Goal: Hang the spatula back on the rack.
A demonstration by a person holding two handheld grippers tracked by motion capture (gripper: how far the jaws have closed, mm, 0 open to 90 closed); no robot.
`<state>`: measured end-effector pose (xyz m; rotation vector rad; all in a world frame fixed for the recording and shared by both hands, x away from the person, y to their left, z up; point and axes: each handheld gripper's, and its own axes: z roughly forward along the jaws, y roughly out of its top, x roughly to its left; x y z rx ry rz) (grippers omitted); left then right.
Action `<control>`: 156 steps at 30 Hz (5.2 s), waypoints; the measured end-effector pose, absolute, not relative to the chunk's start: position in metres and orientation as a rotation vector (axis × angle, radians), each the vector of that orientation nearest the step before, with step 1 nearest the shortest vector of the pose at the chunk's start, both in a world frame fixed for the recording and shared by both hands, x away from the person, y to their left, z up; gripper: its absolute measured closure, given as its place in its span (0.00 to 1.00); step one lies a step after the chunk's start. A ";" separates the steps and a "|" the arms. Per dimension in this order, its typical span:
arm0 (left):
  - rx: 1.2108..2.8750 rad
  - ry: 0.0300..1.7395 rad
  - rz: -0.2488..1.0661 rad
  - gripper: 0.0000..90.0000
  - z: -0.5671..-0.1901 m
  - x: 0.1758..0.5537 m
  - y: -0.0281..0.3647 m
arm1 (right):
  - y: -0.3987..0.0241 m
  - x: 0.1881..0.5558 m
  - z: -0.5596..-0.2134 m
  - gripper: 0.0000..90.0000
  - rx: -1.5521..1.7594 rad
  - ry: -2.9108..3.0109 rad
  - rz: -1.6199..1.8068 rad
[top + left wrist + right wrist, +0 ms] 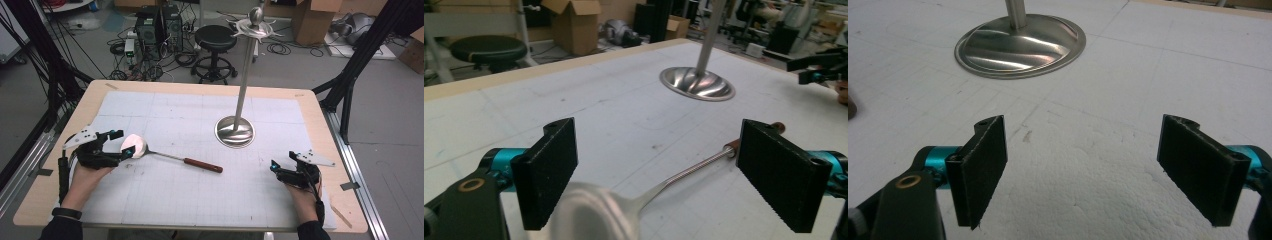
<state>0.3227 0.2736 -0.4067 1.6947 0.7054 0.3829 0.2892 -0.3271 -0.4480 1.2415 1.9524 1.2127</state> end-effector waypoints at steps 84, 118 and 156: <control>2.505 0.475 0.139 0.94 -0.422 0.365 0.146 | -0.326 0.291 -0.448 0.22 1.233 1.987 1.213; 1.619 0.444 0.459 0.94 -0.335 0.340 0.158 | -0.326 0.291 -0.448 0.22 1.235 1.989 1.209; 1.524 0.379 0.446 0.94 -0.294 0.386 0.114 | -0.326 0.292 -0.448 0.22 1.228 1.994 1.221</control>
